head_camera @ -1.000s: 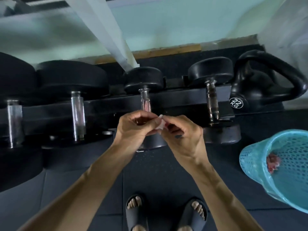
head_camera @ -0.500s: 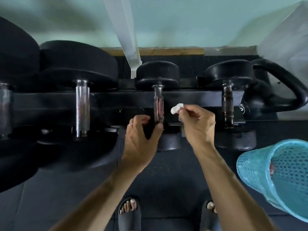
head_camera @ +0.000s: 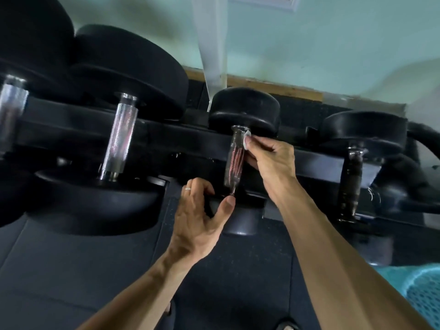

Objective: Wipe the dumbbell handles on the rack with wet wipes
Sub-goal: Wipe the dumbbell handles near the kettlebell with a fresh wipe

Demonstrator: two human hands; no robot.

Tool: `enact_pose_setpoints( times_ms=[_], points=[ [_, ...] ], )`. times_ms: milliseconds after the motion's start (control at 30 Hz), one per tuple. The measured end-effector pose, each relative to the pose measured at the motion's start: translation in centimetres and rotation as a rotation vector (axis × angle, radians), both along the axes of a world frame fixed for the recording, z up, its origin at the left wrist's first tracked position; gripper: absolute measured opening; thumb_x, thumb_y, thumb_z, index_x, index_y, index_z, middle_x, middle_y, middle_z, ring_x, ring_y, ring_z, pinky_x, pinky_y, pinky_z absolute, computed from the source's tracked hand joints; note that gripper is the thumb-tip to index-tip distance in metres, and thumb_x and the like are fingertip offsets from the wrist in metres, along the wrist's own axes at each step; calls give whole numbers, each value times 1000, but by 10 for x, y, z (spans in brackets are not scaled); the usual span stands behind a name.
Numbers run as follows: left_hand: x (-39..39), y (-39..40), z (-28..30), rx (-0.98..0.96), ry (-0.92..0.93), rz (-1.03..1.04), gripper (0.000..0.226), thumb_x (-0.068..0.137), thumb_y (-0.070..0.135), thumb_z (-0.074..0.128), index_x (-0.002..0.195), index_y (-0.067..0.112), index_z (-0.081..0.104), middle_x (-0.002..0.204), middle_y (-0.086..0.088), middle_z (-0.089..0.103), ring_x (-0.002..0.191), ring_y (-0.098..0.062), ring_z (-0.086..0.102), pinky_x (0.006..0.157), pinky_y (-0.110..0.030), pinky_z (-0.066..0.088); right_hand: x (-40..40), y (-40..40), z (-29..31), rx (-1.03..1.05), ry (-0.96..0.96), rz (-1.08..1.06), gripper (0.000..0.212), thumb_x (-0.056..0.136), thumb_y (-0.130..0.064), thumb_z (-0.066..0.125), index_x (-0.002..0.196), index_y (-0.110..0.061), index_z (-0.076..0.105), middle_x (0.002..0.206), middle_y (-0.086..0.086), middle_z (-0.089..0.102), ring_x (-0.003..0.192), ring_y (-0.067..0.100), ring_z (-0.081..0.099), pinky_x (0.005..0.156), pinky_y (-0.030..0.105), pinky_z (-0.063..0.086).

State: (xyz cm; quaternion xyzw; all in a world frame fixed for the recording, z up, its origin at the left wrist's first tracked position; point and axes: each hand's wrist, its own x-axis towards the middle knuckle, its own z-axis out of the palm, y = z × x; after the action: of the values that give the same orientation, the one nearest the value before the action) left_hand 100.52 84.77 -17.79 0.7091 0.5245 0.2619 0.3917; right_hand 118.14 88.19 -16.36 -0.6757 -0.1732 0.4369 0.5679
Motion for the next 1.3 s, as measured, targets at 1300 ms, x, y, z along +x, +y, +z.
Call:
enact_pose_setpoints(
  times_ms=[1300],
  points=[
    [-3,4,-1,-5,-34,3,42,80,61,48,87,20,47,84,11,46,80,-7,46,69,-8,32,-6,-17,13,-129,-288,98,14,78,-14,84,71,-21,74,76,-3,76,77,12,75,77,34,62]
  ],
)
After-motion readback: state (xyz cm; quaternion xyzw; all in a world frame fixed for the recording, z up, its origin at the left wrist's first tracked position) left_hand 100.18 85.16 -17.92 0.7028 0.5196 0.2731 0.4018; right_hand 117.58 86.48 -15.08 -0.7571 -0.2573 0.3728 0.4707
